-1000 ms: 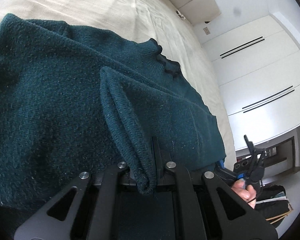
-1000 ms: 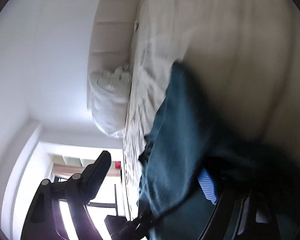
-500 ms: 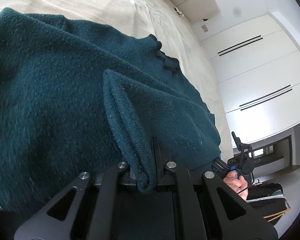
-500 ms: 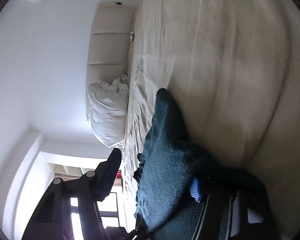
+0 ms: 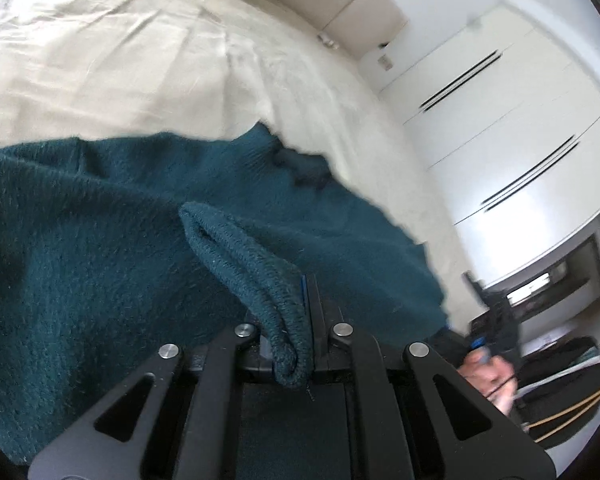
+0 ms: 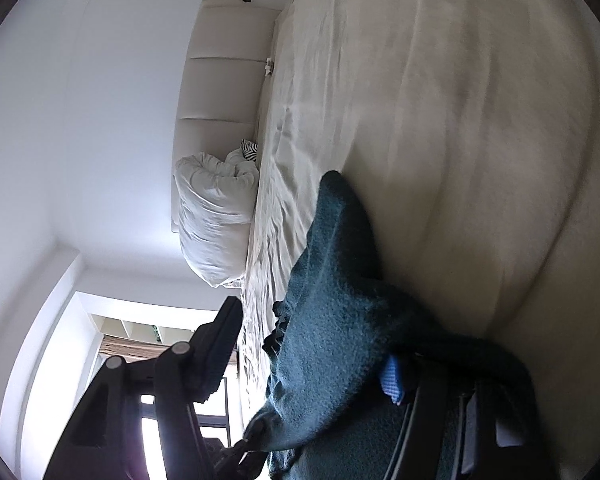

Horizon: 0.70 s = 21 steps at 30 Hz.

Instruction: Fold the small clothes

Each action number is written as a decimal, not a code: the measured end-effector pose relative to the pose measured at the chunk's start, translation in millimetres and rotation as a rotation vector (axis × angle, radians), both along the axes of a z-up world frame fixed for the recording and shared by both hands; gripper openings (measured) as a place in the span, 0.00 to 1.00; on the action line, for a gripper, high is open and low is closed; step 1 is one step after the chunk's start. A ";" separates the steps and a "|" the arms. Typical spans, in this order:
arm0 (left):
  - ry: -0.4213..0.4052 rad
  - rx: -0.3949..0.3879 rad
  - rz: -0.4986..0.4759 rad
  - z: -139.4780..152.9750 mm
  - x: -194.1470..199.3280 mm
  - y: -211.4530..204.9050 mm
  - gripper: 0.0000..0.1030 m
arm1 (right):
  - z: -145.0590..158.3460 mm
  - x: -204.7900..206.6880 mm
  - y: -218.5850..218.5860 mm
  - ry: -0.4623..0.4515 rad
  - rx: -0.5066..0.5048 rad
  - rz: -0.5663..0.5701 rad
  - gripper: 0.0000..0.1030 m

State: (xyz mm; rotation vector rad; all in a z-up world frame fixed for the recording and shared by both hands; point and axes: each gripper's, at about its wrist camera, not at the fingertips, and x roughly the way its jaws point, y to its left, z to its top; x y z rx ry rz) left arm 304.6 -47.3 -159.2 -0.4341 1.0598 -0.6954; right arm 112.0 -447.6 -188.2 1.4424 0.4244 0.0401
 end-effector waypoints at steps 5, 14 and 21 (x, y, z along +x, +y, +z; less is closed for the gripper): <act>0.079 -0.056 0.013 -23.4 -0.1 11.6 0.08 | 0.5 1.0 1.5 0.026 -0.016 0.034 0.61; 0.194 0.034 -0.016 -15.0 -4.4 24.6 0.11 | 17.5 -34.0 12.1 0.062 -0.028 0.103 0.70; 0.211 0.251 0.079 15.8 -9.2 27.9 0.13 | 61.6 -59.9 12.9 0.044 -0.088 0.104 0.76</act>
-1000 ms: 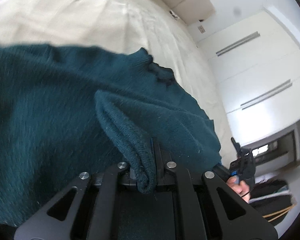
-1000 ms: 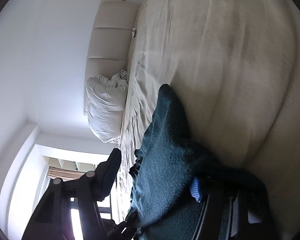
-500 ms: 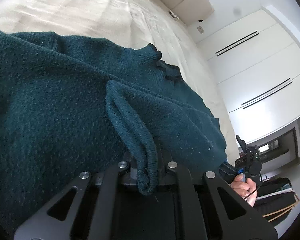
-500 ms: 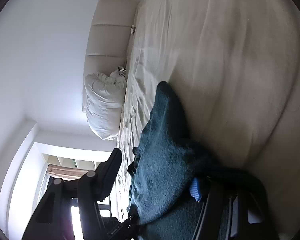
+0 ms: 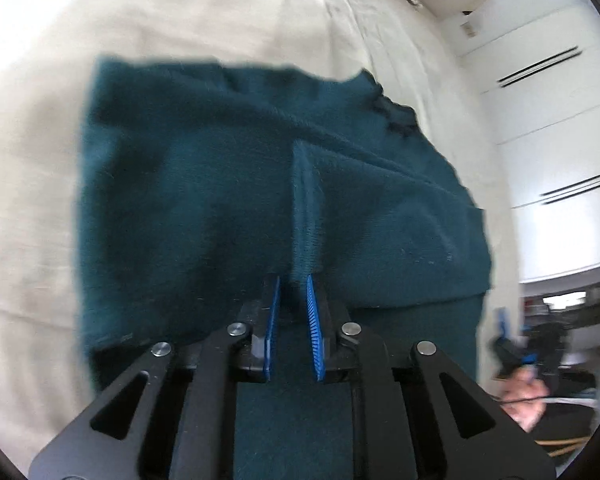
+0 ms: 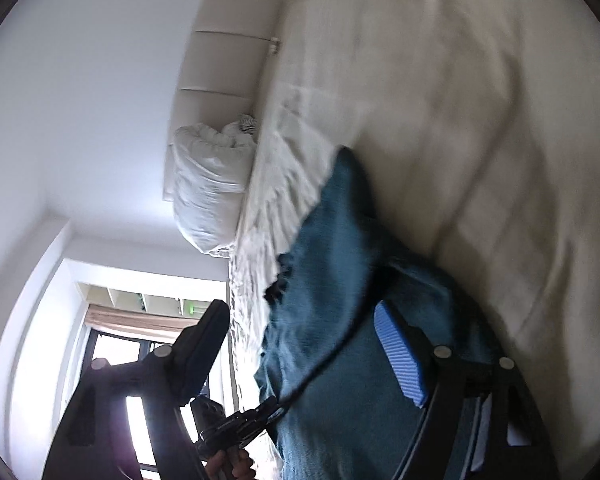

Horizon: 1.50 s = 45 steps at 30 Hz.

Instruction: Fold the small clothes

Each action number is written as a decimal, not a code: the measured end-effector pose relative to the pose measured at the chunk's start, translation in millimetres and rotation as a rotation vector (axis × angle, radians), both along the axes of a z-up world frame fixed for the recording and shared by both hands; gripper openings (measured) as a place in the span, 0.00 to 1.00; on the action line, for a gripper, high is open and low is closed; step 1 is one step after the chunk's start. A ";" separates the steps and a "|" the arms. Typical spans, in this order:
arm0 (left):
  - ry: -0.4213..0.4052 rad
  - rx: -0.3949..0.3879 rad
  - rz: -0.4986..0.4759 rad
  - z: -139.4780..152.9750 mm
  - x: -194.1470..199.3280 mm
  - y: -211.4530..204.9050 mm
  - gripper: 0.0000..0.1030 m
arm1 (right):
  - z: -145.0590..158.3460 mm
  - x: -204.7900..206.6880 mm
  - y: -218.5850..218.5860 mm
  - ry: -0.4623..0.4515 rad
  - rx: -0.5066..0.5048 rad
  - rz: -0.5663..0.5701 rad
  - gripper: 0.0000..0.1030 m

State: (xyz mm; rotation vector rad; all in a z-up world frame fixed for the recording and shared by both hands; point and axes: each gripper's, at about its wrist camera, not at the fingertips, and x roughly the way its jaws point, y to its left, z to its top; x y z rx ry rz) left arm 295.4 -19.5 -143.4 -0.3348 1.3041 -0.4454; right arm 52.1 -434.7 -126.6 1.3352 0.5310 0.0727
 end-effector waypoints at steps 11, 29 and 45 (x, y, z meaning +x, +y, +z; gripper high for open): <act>-0.233 0.073 -0.194 -5.8 12.7 -107.8 0.13 | -7.0 111.0 15.7 -0.032 -0.052 0.190 0.76; -0.328 -0.111 -0.145 -28.1 -11.9 -52.5 0.13 | -16.7 108.9 25.8 -0.042 -0.155 0.249 0.85; -0.328 0.046 -0.211 15.9 -221.5 90.1 0.14 | 48.1 -97.4 37.6 0.078 -0.644 0.213 0.87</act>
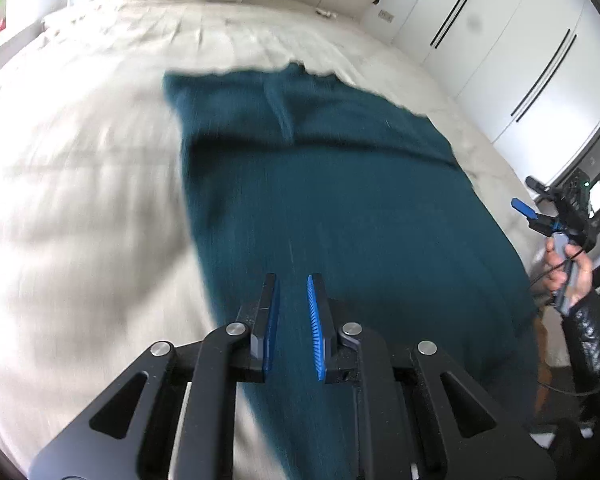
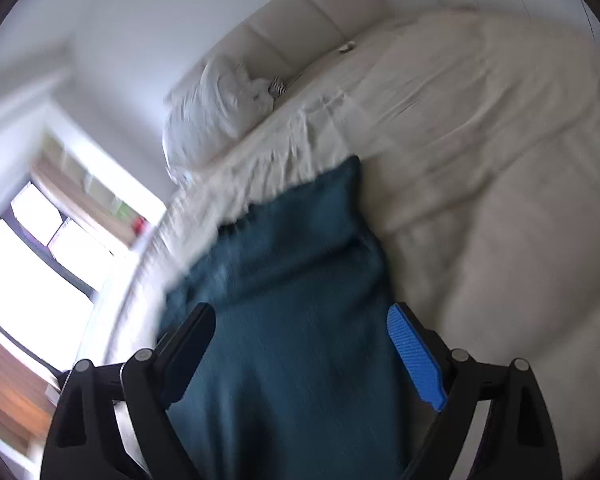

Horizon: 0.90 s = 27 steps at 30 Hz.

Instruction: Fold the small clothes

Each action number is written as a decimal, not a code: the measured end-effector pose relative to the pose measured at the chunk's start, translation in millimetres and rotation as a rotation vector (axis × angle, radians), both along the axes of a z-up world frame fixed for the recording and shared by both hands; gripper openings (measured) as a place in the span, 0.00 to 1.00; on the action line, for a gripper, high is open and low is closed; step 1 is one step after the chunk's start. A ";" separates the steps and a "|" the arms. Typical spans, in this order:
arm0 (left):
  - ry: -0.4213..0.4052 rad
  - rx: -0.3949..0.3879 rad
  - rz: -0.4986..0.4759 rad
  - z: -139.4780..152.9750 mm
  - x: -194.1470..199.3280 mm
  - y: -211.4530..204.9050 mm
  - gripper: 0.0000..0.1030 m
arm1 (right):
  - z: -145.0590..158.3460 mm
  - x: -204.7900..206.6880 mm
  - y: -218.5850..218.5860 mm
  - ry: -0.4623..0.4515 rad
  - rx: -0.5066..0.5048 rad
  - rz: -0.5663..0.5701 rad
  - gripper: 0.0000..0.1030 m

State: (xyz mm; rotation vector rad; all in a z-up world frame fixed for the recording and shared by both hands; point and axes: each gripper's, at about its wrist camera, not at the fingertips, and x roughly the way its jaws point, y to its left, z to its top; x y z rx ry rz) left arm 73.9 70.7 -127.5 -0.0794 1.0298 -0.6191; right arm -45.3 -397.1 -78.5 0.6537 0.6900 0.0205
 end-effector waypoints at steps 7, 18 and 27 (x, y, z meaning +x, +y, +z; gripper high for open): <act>0.205 -0.129 0.098 -34.6 -80.8 61.7 0.14 | -4.9 -67.0 29.2 0.041 -0.090 0.067 0.87; 0.280 -0.134 0.093 -66.2 -104.8 63.5 0.14 | -24.9 -108.4 23.7 0.128 -0.079 0.082 0.87; 0.321 -0.120 0.067 -77.3 -105.7 59.0 0.22 | -33.7 -113.4 20.5 0.128 -0.019 0.096 0.87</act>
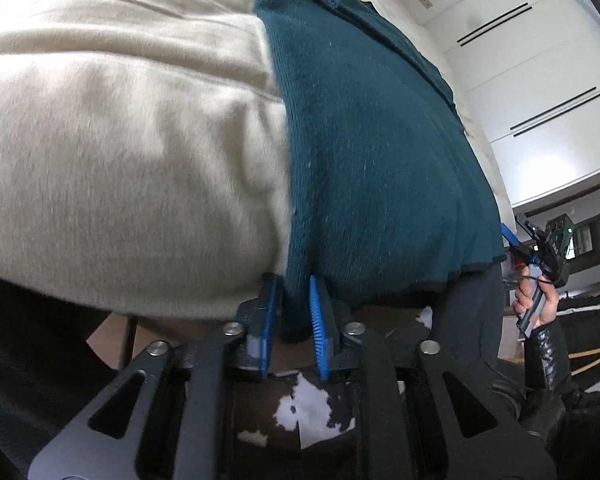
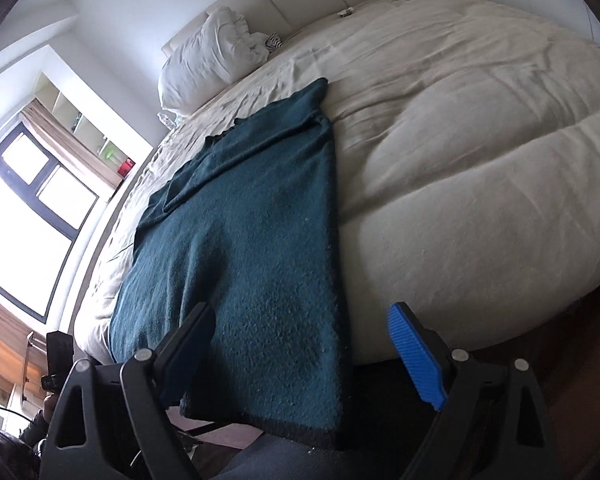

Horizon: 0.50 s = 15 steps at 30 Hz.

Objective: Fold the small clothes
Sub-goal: 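Lay the folded side flat and open the left gripper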

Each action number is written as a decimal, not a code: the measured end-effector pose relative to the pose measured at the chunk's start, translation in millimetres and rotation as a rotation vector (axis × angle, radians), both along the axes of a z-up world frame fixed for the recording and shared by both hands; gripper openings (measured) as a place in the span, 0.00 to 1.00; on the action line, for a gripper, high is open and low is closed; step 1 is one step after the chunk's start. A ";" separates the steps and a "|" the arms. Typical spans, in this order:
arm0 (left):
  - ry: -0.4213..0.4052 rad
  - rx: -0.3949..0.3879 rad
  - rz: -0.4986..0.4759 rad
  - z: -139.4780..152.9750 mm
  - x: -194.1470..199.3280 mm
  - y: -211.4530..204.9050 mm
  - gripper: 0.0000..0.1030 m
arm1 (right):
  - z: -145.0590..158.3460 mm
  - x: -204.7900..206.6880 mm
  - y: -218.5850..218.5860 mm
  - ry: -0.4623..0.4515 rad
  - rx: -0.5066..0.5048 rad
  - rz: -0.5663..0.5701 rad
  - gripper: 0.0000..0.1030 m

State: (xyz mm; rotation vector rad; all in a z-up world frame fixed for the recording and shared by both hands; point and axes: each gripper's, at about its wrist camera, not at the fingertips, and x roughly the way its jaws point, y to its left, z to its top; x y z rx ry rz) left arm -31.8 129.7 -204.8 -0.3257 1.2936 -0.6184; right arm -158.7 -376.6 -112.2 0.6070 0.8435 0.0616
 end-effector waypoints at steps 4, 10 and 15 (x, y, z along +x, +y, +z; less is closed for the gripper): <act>-0.004 -0.034 -0.007 1.6 3.8 -1.2 0.45 | -3.7 1.3 0.0 0.002 0.026 0.012 0.87; -0.012 -0.090 0.004 5.9 5.2 -2.1 0.51 | -7.8 1.2 0.0 0.009 0.036 0.019 0.88; -0.004 -0.056 -0.021 5.7 7.8 -9.7 0.33 | -7.8 0.6 -0.2 0.012 0.041 0.034 0.88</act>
